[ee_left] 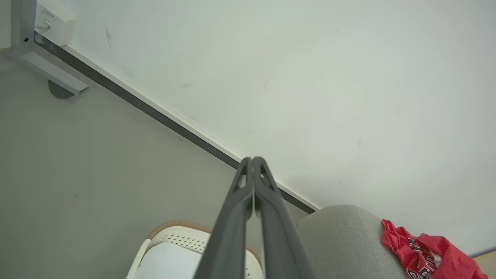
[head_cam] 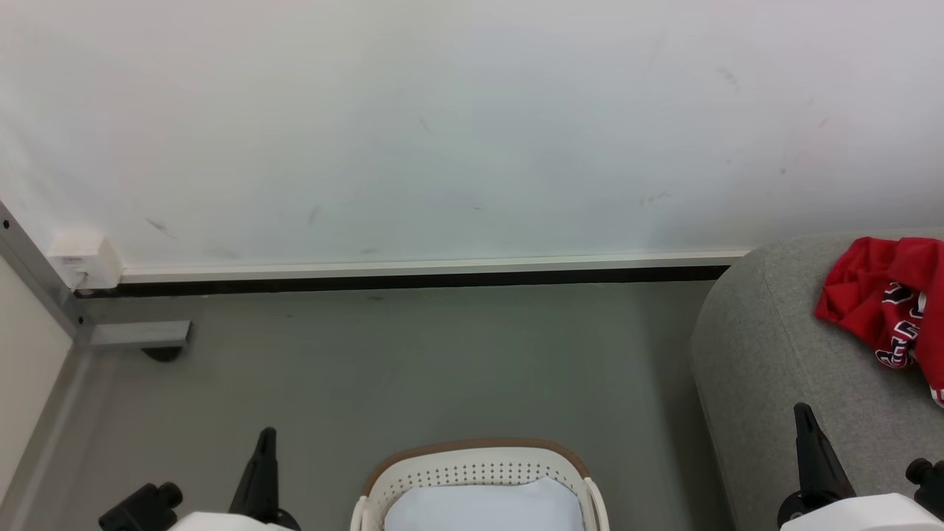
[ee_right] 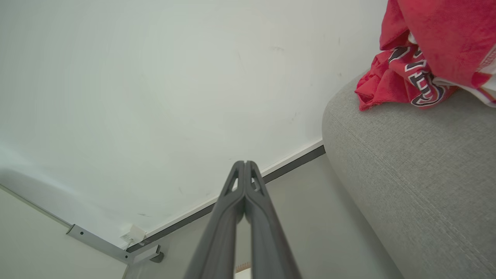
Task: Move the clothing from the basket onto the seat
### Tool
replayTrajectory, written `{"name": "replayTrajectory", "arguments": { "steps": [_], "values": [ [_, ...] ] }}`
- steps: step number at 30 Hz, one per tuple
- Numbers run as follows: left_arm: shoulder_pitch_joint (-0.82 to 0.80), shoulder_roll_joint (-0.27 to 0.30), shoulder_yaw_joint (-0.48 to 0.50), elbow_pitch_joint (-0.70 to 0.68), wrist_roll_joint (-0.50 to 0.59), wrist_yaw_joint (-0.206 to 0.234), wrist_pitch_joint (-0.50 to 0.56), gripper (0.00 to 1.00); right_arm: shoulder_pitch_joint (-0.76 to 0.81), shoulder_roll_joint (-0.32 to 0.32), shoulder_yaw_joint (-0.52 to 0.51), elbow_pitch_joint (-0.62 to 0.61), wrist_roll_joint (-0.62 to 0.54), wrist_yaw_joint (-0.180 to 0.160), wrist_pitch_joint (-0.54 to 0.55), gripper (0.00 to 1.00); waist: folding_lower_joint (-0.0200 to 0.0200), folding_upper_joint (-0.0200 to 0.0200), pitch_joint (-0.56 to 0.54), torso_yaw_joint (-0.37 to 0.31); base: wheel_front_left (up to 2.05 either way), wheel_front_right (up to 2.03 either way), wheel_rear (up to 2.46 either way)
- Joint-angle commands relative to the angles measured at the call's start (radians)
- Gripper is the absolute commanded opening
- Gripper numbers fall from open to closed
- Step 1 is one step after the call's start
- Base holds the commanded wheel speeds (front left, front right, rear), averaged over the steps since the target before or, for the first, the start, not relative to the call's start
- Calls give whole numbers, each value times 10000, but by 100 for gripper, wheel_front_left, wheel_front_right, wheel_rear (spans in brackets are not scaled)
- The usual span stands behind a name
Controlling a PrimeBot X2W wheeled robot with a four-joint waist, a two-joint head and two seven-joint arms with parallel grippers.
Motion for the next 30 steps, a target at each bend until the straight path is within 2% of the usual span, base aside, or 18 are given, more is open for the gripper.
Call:
{"name": "replayTrajectory", "arguments": {
  "steps": [1, 30],
  "values": [
    [-264, 40, 83, -186, -324, -56, 80, 0, -159, -22, -98, -192, 282, -3, 68, 0, 0, 0, 2, 3, 0, 0, 0],
    [-374, 61, 547, -355, -3834, -139, 1055, 0, -157, 164, -793, -445, 3373, -9, 1037, 0, 0, 0, 44, 56, 0, 0, 0]
  ]
}}
